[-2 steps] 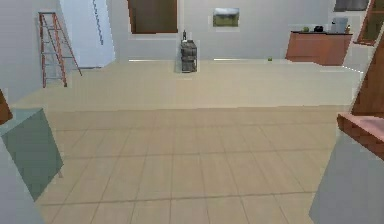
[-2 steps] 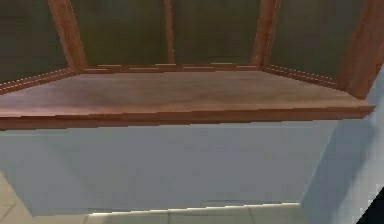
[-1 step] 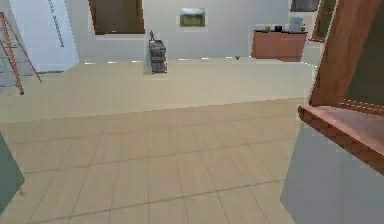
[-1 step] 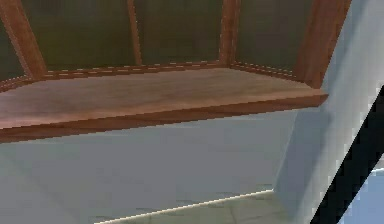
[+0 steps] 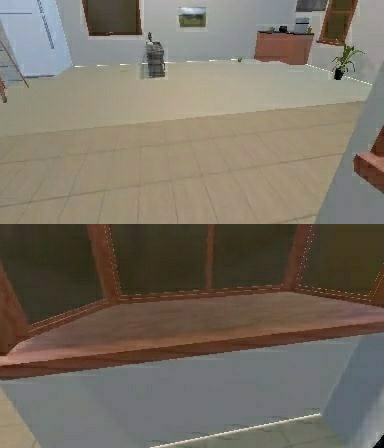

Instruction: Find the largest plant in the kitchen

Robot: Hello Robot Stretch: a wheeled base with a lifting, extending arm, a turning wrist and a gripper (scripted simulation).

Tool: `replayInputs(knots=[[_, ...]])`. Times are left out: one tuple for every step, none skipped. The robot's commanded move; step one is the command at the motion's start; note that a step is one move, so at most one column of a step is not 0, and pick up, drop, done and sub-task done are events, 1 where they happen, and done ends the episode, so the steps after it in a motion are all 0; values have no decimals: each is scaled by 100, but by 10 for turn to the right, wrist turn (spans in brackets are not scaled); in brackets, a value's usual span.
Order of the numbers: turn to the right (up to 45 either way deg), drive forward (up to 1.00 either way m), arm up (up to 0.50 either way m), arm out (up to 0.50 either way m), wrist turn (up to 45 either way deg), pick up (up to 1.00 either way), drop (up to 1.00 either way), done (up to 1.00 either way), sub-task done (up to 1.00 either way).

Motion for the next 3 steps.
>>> replayInputs(knots=[[-120,0,0,0,0,0,0,0,0],[0,100,0,0,0,0,0,0,0],[0,100,0,0,0,0,0,0,0]])
